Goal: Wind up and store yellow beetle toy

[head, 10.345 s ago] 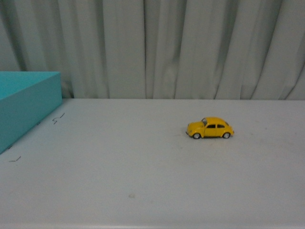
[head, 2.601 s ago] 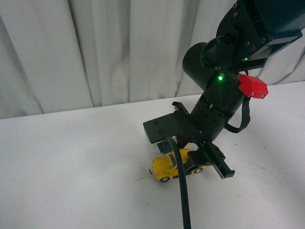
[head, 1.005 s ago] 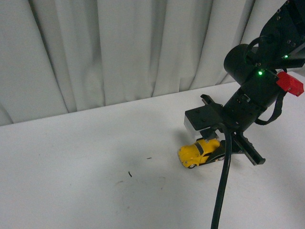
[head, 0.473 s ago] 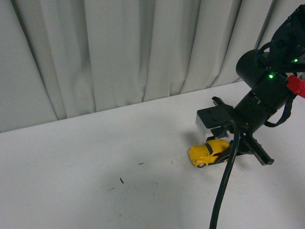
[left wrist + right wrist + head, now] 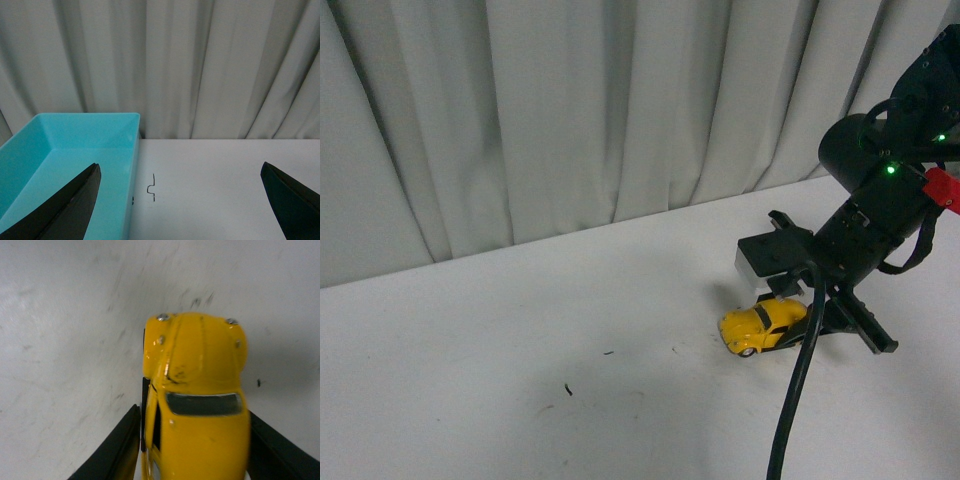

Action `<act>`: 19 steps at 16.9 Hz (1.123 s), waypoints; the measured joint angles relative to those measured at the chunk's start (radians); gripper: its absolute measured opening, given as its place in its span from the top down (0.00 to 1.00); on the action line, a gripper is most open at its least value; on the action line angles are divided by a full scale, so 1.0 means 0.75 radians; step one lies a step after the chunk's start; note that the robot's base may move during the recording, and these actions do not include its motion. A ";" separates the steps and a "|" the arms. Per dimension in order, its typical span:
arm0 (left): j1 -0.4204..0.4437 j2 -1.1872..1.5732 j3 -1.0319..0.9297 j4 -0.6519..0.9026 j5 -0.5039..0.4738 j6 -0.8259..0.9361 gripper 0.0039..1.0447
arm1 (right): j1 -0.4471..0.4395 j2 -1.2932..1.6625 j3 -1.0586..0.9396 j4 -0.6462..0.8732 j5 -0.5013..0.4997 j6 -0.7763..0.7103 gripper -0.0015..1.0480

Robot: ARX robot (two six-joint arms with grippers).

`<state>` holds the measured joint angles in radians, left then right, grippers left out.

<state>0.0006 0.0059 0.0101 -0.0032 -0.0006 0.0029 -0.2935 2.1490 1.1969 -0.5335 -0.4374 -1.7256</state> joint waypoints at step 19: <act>0.000 0.000 0.000 0.000 0.000 0.000 0.06 | 0.052 -0.042 -0.065 0.060 0.009 0.004 0.06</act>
<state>0.0006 0.0059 0.0101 -0.0032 -0.0006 0.0029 -0.2543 2.1178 1.1484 -0.4889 -0.4305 -1.7226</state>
